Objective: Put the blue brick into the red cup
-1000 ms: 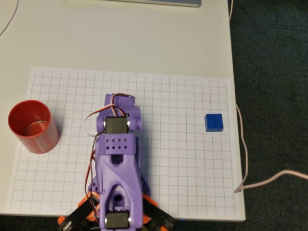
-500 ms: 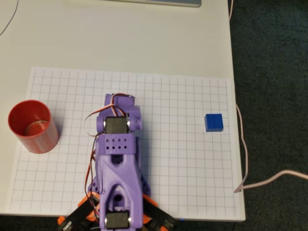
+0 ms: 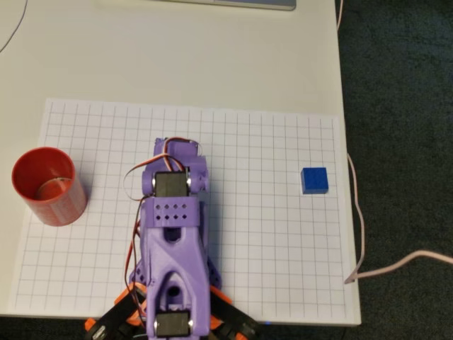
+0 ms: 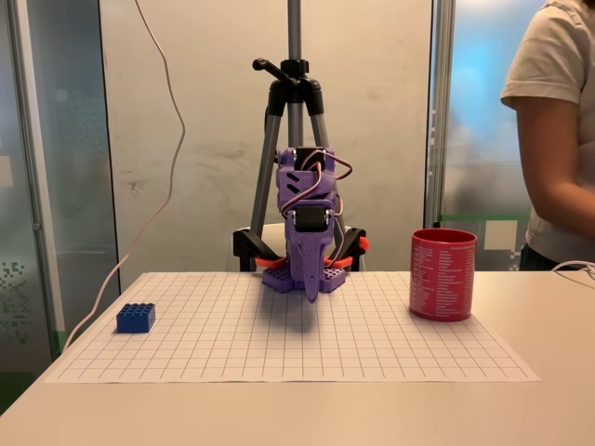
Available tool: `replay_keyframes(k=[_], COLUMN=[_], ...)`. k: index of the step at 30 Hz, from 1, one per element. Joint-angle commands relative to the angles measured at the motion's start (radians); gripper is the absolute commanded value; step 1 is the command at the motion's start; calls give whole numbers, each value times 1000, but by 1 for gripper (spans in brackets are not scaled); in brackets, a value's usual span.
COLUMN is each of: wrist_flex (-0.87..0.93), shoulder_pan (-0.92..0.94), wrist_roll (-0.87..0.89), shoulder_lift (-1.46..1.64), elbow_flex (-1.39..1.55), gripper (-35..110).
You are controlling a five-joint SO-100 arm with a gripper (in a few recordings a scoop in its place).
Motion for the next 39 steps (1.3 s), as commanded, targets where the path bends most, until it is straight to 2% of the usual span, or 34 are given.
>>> replay_keyframes(k=[1,14,17,22,28,35,39], wrist_flex=[-12,-12,-20,-95,-64,-54,-69], shoulder_pan=[-11,-11,21,75,63,28,63], wrist_roll=[6,-9,-51,-66,-158,-230,-169], shoulder_lift=[0,0,-51,-376,-729,-1161,-1397], elbow_flex=[-9,-11,-118,-453,-862,-1167,-1293], gripper=[0,0,0,0,0,0,0])
